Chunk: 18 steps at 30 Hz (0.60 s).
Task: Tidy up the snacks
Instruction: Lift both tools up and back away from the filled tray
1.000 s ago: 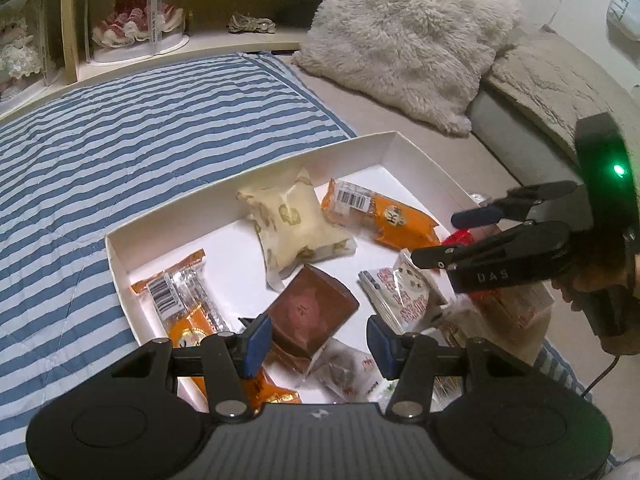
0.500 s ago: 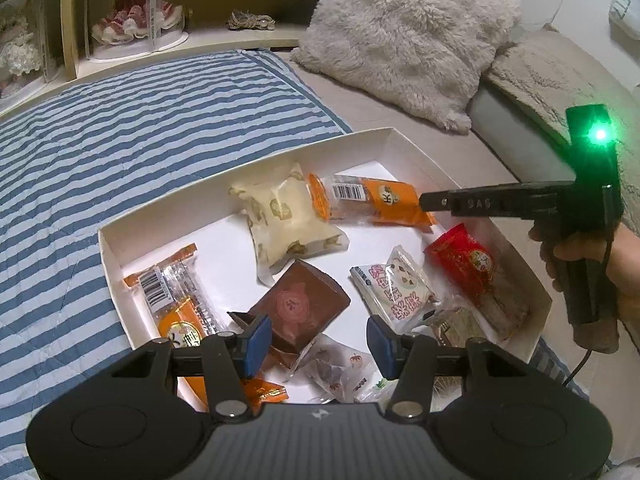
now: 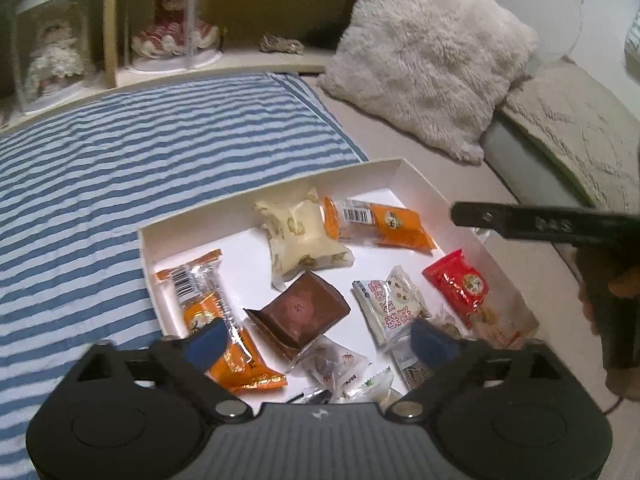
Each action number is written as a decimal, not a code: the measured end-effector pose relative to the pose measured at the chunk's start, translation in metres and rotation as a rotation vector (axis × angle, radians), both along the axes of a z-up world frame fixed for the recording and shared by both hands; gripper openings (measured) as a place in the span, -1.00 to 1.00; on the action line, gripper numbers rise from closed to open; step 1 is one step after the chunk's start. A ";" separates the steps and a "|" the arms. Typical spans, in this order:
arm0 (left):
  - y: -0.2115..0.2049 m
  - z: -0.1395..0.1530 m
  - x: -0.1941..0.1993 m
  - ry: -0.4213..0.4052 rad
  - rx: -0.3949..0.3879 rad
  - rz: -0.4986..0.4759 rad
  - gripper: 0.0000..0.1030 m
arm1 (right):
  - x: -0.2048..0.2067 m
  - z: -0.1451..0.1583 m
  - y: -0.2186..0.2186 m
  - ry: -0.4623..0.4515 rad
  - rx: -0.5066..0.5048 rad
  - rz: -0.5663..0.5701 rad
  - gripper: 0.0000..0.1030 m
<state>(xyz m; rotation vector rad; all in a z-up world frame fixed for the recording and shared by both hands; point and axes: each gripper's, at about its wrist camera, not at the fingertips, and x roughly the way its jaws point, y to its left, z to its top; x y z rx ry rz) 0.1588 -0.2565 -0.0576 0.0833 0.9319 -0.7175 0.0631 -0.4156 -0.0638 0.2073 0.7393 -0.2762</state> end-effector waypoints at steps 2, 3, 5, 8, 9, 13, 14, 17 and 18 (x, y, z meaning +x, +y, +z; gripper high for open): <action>0.007 0.008 -0.005 0.006 -0.023 0.027 1.00 | -0.013 0.007 0.008 -0.016 -0.004 0.002 0.89; 0.010 0.011 -0.007 0.015 -0.024 0.036 1.00 | -0.018 0.010 0.012 -0.023 -0.005 0.003 0.98; 0.015 0.019 -0.014 0.007 -0.022 0.059 1.00 | -0.030 0.015 0.019 -0.032 -0.014 0.007 0.98; 0.023 0.032 -0.029 -0.038 -0.026 0.086 1.00 | -0.049 0.023 0.030 -0.035 -0.046 0.017 0.99; 0.026 0.036 -0.033 -0.047 -0.030 0.095 1.00 | -0.054 0.025 0.033 -0.036 -0.052 0.023 0.99; 0.036 0.051 -0.053 -0.089 -0.033 0.132 1.00 | -0.078 0.036 0.041 -0.051 -0.066 0.035 0.99; 0.038 0.055 -0.058 -0.100 -0.031 0.140 1.00 | -0.085 0.039 0.043 -0.060 -0.062 0.037 0.99; 0.046 0.063 -0.073 -0.121 -0.039 0.161 1.00 | -0.103 0.046 0.046 -0.092 -0.035 0.049 0.99; 0.049 0.066 -0.078 -0.125 -0.050 0.173 1.00 | -0.109 0.047 0.048 -0.101 -0.030 0.051 0.99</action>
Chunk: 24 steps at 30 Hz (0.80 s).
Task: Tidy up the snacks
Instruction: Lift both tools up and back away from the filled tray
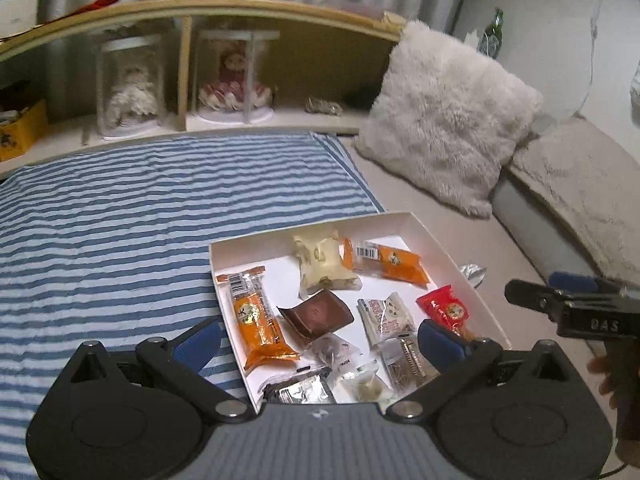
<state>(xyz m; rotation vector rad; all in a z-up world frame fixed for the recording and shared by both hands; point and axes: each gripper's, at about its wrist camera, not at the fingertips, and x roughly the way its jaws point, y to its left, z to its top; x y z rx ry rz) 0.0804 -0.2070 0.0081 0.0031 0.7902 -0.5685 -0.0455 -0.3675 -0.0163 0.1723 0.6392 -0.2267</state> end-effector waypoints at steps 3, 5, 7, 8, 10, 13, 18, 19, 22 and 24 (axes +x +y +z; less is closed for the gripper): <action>0.009 0.007 -0.015 -0.022 -0.022 0.023 1.00 | -0.017 0.006 0.008 -0.026 -0.007 0.007 0.99; 0.014 0.012 -0.029 -0.058 -0.028 0.035 1.00 | -0.028 0.010 0.012 -0.042 -0.012 0.006 0.99; 0.017 0.016 -0.040 -0.081 -0.027 0.051 1.00 | -0.039 0.013 0.016 -0.059 -0.013 0.003 0.99; 0.019 0.018 -0.045 -0.091 -0.029 0.055 1.00 | -0.043 0.014 0.017 -0.065 -0.015 0.004 0.99; 0.022 0.021 -0.056 -0.111 -0.038 0.054 1.00 | -0.053 0.017 0.020 -0.078 -0.022 0.011 0.99; 0.025 0.025 -0.071 -0.132 -0.048 0.061 1.00 | -0.068 0.020 0.024 -0.099 -0.026 0.011 0.99; 0.027 0.025 -0.092 -0.162 -0.023 0.074 1.00 | -0.089 0.024 0.036 -0.120 -0.042 0.025 0.99; 0.028 0.025 -0.095 -0.164 -0.020 0.076 1.00 | -0.092 0.024 0.039 -0.121 -0.052 0.029 0.99; 0.032 0.021 -0.105 -0.166 -0.015 0.085 1.00 | -0.099 0.022 0.050 -0.122 -0.077 0.037 0.99; 0.036 0.018 -0.111 -0.169 -0.010 0.099 1.00 | -0.104 0.020 0.054 -0.120 -0.082 0.042 0.99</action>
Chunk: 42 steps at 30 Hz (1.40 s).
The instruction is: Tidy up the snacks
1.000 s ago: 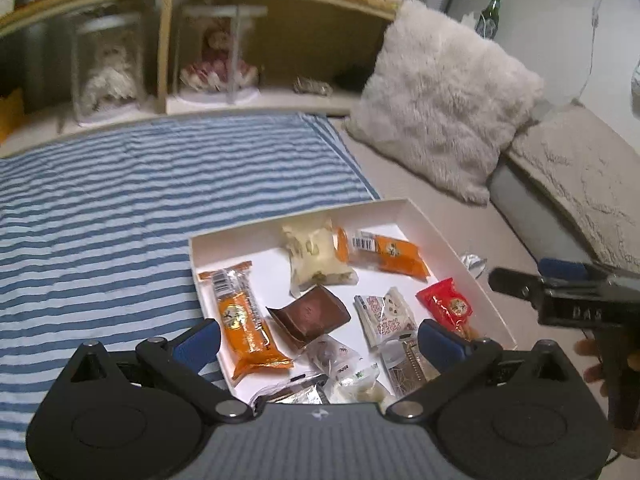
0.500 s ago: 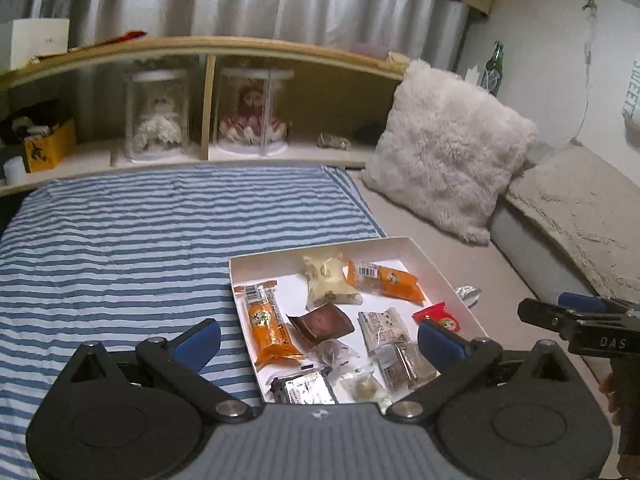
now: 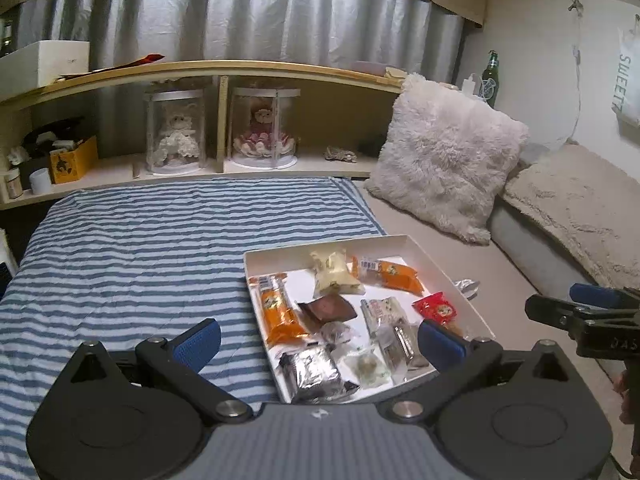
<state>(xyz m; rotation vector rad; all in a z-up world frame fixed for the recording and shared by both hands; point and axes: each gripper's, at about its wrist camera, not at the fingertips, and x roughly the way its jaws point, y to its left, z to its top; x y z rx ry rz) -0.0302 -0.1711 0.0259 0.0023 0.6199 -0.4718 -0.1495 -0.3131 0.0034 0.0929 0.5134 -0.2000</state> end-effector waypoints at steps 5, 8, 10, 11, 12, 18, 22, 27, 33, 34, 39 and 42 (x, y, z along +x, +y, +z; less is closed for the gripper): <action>0.009 -0.004 -0.014 -0.035 0.012 0.028 1.00 | -0.009 -0.007 0.012 0.013 -0.057 -0.010 0.99; 0.013 -0.006 -0.022 -0.066 0.022 0.035 1.00 | -0.013 -0.011 0.017 0.027 -0.066 -0.014 0.99; 0.014 -0.009 -0.026 -0.082 0.034 0.042 1.00 | -0.014 -0.014 0.019 0.032 -0.075 -0.024 0.99; 0.015 -0.011 -0.029 -0.090 0.038 0.047 1.00 | -0.015 -0.014 0.020 0.031 -0.082 -0.033 0.99; 0.016 -0.013 -0.031 -0.095 0.041 0.049 1.00 | -0.015 -0.015 0.021 0.032 -0.088 -0.039 0.99; 0.018 -0.021 -0.036 -0.115 0.063 0.050 1.00 | -0.014 -0.023 0.024 0.054 -0.107 -0.055 0.99; 0.019 -0.028 -0.035 -0.111 0.079 0.069 1.00 | -0.016 -0.023 0.026 0.034 -0.123 -0.062 0.99; 0.021 -0.035 -0.032 -0.114 0.088 0.094 1.00 | -0.018 -0.024 0.028 0.025 -0.148 -0.068 0.99; 0.021 -0.040 -0.030 -0.118 0.092 0.098 1.00 | -0.018 -0.025 0.030 0.017 -0.163 -0.058 0.99; 0.021 -0.041 -0.030 -0.118 0.091 0.097 1.00 | -0.018 -0.025 0.030 0.017 -0.161 -0.059 0.99; 0.021 -0.042 -0.030 -0.113 0.091 0.093 1.00 | -0.018 -0.025 0.027 0.019 -0.146 -0.059 0.99; 0.020 -0.042 -0.030 -0.113 0.090 0.094 1.00 | -0.017 -0.025 0.027 0.019 -0.139 -0.060 0.99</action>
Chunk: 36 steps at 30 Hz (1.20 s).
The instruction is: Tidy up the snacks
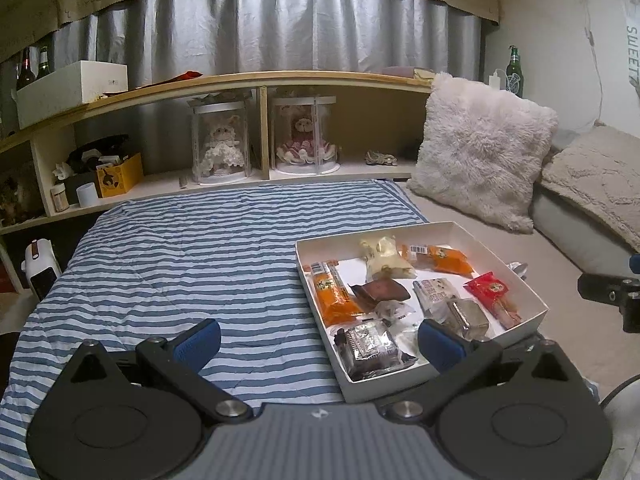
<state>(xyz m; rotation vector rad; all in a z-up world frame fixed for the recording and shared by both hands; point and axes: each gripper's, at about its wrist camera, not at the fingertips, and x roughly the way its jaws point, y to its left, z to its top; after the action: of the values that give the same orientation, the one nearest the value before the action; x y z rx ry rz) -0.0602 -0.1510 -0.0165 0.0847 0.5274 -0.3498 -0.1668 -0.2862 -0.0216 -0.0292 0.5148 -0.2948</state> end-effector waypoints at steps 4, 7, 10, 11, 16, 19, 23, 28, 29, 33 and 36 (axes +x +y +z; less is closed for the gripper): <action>0.000 -0.001 -0.001 0.002 -0.003 -0.001 1.00 | 0.001 -0.001 0.000 0.004 0.001 0.000 0.99; 0.000 -0.001 0.000 0.002 -0.002 -0.001 1.00 | 0.002 -0.002 0.001 0.005 0.001 -0.002 0.99; 0.000 0.000 -0.001 0.003 -0.005 -0.002 1.00 | 0.002 -0.002 0.001 0.005 0.004 -0.004 0.99; -0.001 -0.001 -0.002 0.003 -0.005 -0.002 1.00 | 0.002 -0.002 0.001 0.005 0.005 -0.004 0.99; -0.002 -0.001 -0.003 0.005 -0.007 -0.001 1.00 | 0.001 -0.002 0.002 0.006 0.001 -0.005 0.99; -0.002 0.000 -0.005 0.004 -0.008 0.002 1.00 | 0.001 -0.003 0.003 0.006 0.002 -0.005 0.99; -0.002 0.000 -0.005 0.006 -0.008 0.001 1.00 | 0.000 -0.003 0.003 0.007 0.002 -0.005 0.99; 0.000 0.000 -0.004 0.009 -0.011 0.004 1.00 | 0.001 -0.003 0.003 0.008 0.003 -0.004 0.99; 0.000 0.000 -0.004 0.009 -0.011 0.004 1.00 | 0.001 -0.003 0.003 0.009 0.003 -0.004 0.99; 0.001 0.000 -0.004 0.009 -0.011 0.002 1.00 | 0.001 -0.004 0.002 0.011 0.003 -0.003 0.99; 0.001 0.000 -0.003 0.009 -0.010 0.003 1.00 | 0.001 -0.004 0.002 0.011 0.003 -0.003 0.99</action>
<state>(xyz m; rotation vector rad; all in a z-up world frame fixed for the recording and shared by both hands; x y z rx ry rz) -0.0637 -0.1502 -0.0165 0.0727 0.5344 -0.3504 -0.1655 -0.2841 -0.0255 -0.0275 0.5261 -0.2967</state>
